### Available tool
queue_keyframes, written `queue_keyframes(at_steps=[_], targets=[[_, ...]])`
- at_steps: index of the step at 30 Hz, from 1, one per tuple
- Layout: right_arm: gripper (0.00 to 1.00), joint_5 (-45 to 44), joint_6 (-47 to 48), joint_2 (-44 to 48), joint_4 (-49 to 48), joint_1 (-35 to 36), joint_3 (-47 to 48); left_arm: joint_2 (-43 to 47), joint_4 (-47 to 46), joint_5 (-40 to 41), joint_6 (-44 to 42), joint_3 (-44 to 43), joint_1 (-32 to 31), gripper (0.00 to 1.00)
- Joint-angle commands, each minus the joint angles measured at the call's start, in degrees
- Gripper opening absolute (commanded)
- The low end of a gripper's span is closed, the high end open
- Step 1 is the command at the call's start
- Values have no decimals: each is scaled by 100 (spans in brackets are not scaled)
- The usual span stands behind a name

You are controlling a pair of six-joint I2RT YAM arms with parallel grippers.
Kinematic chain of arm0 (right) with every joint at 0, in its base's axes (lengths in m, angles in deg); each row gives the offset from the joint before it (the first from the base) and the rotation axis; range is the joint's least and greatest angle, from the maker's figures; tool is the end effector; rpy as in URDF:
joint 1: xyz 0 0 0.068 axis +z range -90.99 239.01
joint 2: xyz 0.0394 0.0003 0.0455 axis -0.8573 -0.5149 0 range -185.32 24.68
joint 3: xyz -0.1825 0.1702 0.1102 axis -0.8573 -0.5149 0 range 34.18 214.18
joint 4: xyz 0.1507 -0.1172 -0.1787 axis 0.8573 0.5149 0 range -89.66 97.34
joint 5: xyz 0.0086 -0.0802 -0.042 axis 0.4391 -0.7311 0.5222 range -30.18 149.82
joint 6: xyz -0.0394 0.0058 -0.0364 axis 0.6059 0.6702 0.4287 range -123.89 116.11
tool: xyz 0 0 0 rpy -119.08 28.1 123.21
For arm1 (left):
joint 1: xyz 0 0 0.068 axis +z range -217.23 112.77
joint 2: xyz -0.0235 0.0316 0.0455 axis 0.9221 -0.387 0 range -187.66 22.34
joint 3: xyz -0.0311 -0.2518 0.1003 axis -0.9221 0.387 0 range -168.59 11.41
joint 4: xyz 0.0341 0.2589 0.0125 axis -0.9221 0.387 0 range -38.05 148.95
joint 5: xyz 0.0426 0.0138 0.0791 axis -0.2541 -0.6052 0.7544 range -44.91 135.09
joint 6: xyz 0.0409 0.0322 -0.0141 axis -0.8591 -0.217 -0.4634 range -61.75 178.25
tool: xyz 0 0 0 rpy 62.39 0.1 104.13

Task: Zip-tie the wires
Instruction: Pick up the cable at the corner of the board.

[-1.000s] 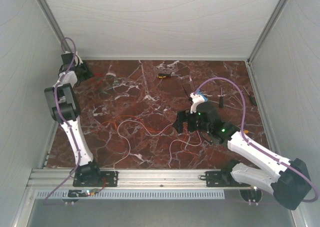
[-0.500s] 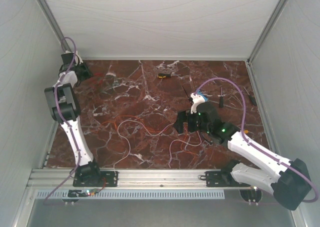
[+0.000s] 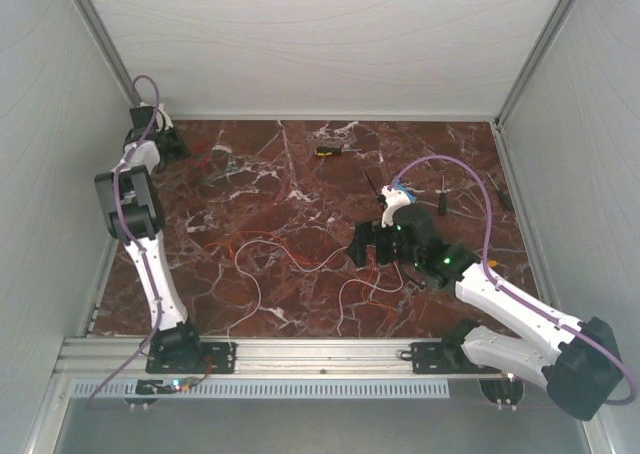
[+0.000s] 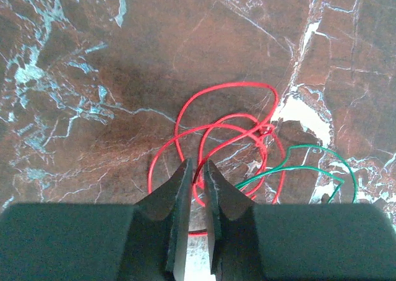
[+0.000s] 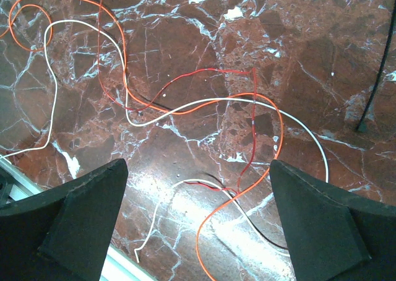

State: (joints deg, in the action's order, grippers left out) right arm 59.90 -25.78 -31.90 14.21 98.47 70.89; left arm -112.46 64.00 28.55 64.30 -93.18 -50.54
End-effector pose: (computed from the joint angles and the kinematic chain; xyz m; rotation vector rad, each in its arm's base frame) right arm 0.1672 0.1377 0.2460 -0.3407 2.1992 0.6085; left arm 0.5086 0.1418 0.1568 -0.3055 2.2619 -0.2362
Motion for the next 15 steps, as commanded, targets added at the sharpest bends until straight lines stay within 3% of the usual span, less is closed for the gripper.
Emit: queue_keyframes(at_steps=[1, 3, 10, 15], targets=[[97, 18, -18, 90, -76, -20, 22, -99, 23, 17, -87, -281, -38, 8], [97, 13, -20, 86, -73, -26, 10, -91, 14, -6, -102, -274, -47, 0], [97, 29, -17, 122, -44, -24, 13, 347, -549, 159, -101, 241, -176, 0], [97, -1, -17, 244, 24, -21, 16, 921, -751, 752, -103, 341, -351, 0]])
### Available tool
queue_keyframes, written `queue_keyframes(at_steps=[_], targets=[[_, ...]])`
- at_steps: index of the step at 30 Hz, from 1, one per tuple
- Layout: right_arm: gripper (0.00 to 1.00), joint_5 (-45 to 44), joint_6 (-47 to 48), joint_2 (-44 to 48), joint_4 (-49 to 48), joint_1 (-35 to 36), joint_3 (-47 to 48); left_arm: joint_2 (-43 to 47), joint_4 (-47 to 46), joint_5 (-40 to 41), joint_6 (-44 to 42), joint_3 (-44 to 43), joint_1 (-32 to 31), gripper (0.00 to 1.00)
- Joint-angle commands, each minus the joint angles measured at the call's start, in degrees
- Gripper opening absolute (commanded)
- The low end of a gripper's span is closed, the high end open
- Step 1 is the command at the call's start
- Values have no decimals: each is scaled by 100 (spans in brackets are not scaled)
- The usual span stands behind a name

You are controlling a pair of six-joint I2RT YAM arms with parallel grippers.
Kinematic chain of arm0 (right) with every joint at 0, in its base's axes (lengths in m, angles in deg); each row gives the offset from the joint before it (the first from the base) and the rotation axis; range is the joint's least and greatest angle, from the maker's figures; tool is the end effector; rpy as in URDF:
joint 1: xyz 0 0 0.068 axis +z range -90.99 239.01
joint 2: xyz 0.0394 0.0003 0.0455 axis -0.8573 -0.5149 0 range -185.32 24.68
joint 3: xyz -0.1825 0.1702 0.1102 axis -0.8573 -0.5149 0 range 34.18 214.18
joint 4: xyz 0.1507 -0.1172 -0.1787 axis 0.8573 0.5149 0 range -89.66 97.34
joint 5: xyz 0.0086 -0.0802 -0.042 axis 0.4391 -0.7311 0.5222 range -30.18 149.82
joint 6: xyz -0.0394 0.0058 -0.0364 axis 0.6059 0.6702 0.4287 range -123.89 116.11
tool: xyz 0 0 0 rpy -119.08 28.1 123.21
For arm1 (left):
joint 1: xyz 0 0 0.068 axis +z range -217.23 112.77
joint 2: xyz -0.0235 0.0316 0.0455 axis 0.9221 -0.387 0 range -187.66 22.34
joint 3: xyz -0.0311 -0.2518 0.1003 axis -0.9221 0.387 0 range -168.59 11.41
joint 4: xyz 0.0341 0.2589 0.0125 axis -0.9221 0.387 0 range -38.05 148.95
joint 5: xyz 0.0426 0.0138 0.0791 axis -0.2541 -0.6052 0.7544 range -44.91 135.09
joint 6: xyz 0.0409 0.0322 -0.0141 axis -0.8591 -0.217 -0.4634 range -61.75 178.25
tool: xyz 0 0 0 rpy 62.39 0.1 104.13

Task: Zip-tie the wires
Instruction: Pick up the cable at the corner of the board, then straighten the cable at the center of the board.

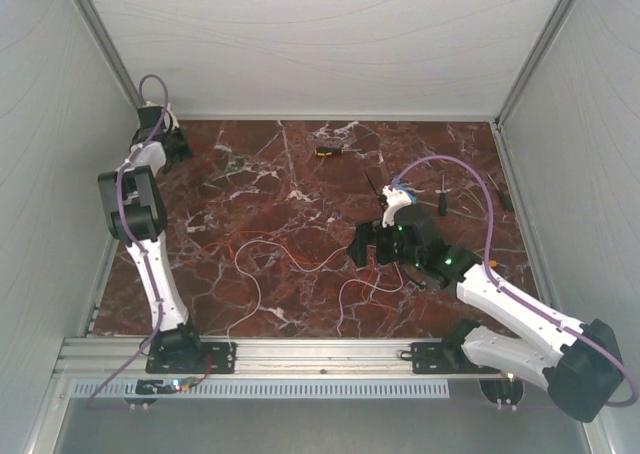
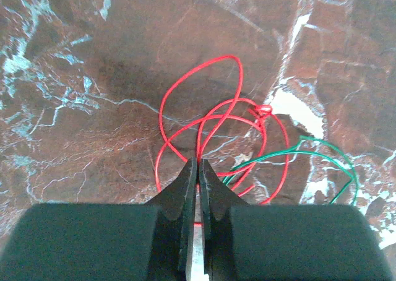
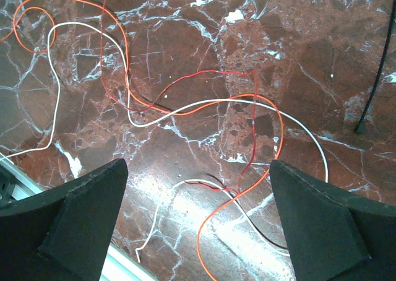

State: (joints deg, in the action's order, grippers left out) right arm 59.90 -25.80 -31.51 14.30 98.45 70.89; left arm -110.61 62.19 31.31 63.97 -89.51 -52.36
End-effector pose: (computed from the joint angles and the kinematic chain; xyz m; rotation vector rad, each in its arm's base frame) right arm 0.1665 0.1370 0.2472 -0.3392 2.1942 0.6109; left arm 0.5045 0.1251 0.1548 -0.2885 2.2721 -0.1948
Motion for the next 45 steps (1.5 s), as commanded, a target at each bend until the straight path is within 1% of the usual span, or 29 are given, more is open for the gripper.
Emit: queue_keyframes(at_steps=[1, 8, 12, 15, 17, 19, 21, 23, 27, 29, 32, 34, 37, 41, 45], targets=[[97, -7, -19, 238, 24, -21, 19, 887, -641, 632, -36, 21, -186, 0], [97, 21, -53, 405, 56, -24, 25, 2358, -1307, 1598, 39, 585, -462, 0], [97, 68, -80, 470, 91, -21, 60, 3083, -1737, 2335, -234, 950, -778, 0], [97, 82, -103, 556, 119, -23, 93, 3629, -2247, 2932, -542, 1273, -1120, 0], [97, 92, -99, 622, 136, -23, 108, 3931, -2419, 2957, -577, 1342, -1268, 0], [97, 66, -87, 701, 122, -19, 114, 4156, -2284, 2652, -346, 1259, -1311, 0], [97, 30, -80, 797, 68, -23, 97, 4275, -1980, 2120, -3, 1009, -1315, 0], [97, -6, -49, 884, 12, -22, 94, 4393, -1878, 1532, 177, 836, -1375, 0], [97, -64, 79, 1061, -103, -20, 133, 4626, -1796, 745, 173, 679, -1715, 0], [97, -84, 173, 1147, -187, -19, 152, 4652, -1605, 136, 350, 524, -1814, 0], [98, -105, 315, 1288, -412, -24, 121, 4627, -1195, -687, 748, 72, -1963, 0], [98, -102, 433, 1361, -577, -21, 114, 4724, -1061, -1111, 861, 98, -2172, 0], [98, 22, 646, 1432, -783, -24, 152, 5061, -1031, -1645, 766, 403, -2490, 0], [98, 161, 926, 1555, -941, -16, 334, 5740, -1621, -2426, 443, 1460, -2822, 0], [98, 575, 1289, 1858, -1025, -22, 580, 6260, -1988, -3127, 89, 2363, -3067, 0]])
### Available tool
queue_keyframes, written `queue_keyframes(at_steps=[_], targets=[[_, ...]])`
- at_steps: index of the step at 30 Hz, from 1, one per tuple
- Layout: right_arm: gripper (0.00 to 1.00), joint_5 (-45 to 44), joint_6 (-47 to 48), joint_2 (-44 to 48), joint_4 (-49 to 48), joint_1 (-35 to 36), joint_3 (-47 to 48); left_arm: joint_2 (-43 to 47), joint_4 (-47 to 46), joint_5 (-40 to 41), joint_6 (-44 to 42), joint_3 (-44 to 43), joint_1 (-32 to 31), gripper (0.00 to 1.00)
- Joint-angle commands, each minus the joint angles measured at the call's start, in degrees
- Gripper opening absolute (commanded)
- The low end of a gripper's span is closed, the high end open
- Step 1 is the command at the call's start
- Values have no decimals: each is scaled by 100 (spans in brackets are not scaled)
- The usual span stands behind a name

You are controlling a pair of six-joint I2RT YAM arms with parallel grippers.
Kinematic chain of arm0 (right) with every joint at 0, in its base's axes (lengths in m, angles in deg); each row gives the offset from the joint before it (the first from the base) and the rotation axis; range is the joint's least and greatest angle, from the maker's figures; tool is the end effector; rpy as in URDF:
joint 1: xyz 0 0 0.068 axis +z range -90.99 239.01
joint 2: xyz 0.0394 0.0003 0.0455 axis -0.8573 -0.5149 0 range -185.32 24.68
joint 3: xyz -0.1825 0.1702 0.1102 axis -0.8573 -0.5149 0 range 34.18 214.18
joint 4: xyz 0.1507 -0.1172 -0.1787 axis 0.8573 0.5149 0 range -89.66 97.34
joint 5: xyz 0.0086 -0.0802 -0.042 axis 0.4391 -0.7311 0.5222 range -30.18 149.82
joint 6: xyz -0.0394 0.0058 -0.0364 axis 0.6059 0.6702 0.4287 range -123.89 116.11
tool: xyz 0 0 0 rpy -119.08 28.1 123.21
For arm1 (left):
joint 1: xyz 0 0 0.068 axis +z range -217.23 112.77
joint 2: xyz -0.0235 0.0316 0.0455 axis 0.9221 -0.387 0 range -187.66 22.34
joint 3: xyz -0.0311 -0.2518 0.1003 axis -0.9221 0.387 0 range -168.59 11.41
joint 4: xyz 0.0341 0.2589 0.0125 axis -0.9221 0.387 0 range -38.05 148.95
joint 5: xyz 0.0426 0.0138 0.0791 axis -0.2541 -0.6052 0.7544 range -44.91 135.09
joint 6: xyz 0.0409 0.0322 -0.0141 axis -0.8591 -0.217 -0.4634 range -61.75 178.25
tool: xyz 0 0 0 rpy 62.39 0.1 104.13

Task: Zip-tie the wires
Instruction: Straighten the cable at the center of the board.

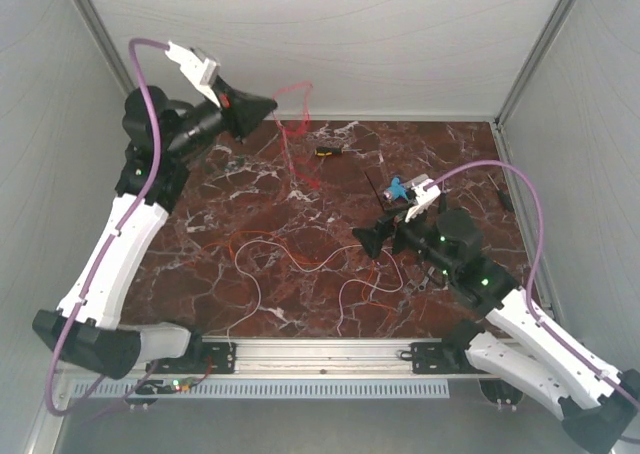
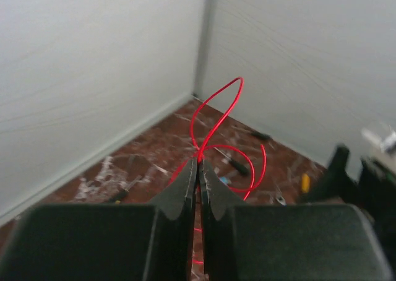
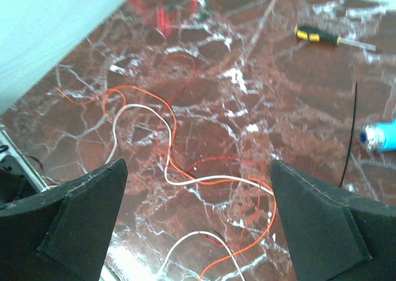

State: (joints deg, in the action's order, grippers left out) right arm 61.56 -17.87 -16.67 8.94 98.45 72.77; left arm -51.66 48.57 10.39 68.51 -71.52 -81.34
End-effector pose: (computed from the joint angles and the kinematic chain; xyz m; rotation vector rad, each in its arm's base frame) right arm 0.1360 0.1132 0.3143 -0.4238 1.7728 0.6958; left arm 0.2673 -0.0882 0.4866 0.5647 1.3221 -0.7605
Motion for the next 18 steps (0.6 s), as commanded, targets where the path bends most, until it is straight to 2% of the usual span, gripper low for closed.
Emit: queue_keyframes(at_steps=[1, 4, 10, 14, 18], targets=[[98, 519, 554, 494, -539, -24, 435, 493, -784, -1190, -362, 789, -204, 0], [98, 842, 643, 857, -798, -22, 538, 829, -1300, -1675, -205, 1274, -309, 0], [98, 1512, 756, 1289, -1246, -19, 770, 1006, -1870, -2852, 478, 1450, -568, 0], [97, 1919, 1007, 1022, -1084, -22, 1318, 1064, -2260, -3440, 816, 1590, -701, 0], [97, 2298, 1380, 548, -764, -17, 1983, 1091, -2541, -3661, 1069, 1678, -749, 0]])
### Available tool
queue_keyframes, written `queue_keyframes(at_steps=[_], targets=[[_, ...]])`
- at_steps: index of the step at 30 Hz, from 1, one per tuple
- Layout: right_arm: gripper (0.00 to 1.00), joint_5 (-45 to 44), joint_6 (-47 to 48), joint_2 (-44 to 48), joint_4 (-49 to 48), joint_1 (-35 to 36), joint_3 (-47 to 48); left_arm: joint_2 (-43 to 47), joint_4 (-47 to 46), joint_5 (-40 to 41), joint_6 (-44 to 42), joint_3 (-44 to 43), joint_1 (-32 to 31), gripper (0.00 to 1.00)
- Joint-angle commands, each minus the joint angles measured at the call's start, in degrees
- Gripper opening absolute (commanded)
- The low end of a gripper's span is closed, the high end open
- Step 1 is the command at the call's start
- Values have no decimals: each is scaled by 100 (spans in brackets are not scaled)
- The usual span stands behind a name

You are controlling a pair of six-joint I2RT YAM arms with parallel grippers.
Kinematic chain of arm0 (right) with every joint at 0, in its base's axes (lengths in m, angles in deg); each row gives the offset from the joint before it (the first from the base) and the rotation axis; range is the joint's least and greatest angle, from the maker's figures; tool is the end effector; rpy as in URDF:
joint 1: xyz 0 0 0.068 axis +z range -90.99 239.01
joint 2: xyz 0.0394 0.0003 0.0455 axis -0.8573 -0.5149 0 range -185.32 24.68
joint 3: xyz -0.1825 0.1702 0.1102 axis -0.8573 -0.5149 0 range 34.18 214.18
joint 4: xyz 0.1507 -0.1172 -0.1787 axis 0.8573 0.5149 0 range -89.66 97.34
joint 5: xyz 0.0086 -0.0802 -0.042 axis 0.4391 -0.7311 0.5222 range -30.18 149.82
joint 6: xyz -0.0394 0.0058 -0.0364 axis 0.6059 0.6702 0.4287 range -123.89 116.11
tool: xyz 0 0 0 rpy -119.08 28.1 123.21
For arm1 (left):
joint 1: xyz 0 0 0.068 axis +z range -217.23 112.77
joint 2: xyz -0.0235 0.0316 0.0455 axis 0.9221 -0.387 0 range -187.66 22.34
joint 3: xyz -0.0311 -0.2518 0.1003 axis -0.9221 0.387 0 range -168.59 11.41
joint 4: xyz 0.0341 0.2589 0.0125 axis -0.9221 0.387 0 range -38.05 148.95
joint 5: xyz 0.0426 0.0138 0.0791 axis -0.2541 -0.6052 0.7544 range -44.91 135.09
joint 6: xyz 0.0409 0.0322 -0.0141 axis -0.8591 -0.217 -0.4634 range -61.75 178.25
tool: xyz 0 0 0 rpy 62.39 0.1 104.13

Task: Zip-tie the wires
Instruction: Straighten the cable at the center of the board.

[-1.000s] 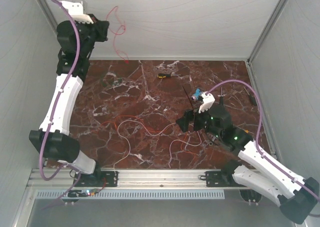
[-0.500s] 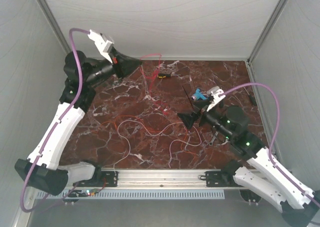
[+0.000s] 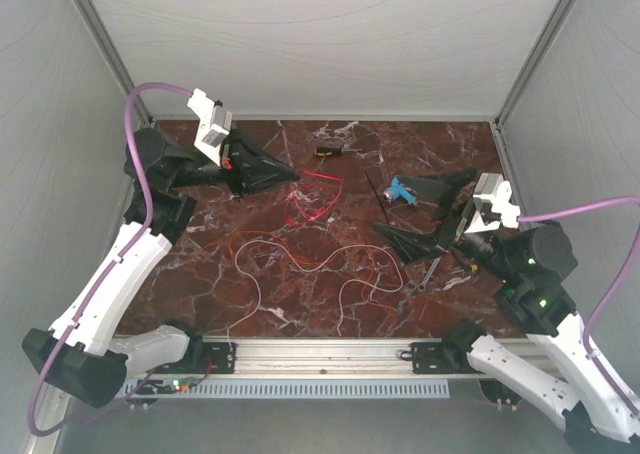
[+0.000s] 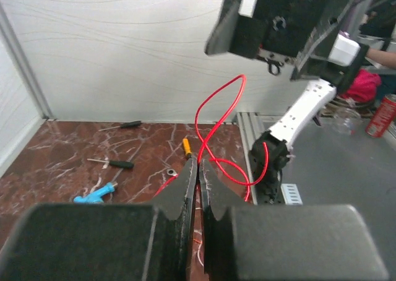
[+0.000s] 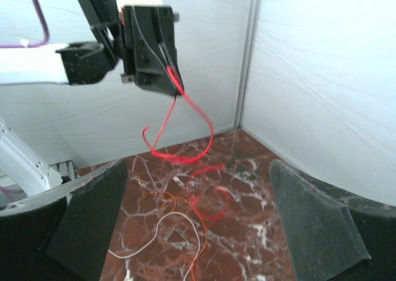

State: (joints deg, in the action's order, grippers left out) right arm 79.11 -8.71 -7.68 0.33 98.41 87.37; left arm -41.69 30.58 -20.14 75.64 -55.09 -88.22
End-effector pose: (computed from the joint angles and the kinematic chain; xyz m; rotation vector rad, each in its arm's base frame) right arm 0.0739 0.0759 0.4362 -0.6597 1.0918 0.8714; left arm 0.2011 -0.1118 0.4573 1.0935 1.0453 -1.1967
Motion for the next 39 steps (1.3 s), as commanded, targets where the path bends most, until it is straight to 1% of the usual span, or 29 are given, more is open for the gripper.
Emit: queue_keyframes(at_steps=[1, 6, 10, 12, 15, 21, 23, 27, 29, 30, 34, 35, 36, 38, 39], targets=[[97, 661, 529, -450, 107, -13, 632, 105, -786, -628, 384, 59, -69, 0], [97, 1257, 781, -911, -17, -7, 927, 129, -1282, -711, 756, 222, -80, 0], [95, 1315, 680, -1226, -409, 10, 891, 128, -1587, -684, 979, 324, -87, 0], [92, 1333, 560, -1343, -707, 61, 795, 133, -1633, -677, 1011, 348, -89, 0], [84, 1277, 498, -1530, -991, 212, 729, 144, -1729, -674, 1079, 373, -89, 0], [57, 1086, 641, -1928, -1155, 559, 804, 143, -1845, -693, 1164, 413, -89, 0], [42, 1022, 662, -2014, -1210, 590, 816, 161, -1834, -683, 1142, 426, -89, 0], [19, 978, 692, -2079, -1244, 600, 786, 194, -1800, -648, 1085, 449, -88, 0], [4, 948, 703, -2061, -1267, 596, 742, 195, -1793, -612, 1076, 460, -89, 0], [0, 950, 704, -2037, -1279, 594, 723, 198, -1767, -599, 1055, 465, -89, 0], [0, 954, 661, -1925, -1367, 596, 660, 180, -1463, -427, 782, 466, -89, 0], [0, 892, 650, -1902, -1331, 604, 703, 173, -1334, -331, 656, 467, -89, 15], [0, 728, 647, -1883, -1266, 613, 759, 160, -1205, -213, 522, 478, -89, 36], [0, 366, 649, -1871, -1067, 626, 972, 127, -1074, -63, 348, 514, -89, 72], [0, 196, 657, -1877, -963, 622, 1091, 106, -1062, 1, 295, 540, -89, 84]])
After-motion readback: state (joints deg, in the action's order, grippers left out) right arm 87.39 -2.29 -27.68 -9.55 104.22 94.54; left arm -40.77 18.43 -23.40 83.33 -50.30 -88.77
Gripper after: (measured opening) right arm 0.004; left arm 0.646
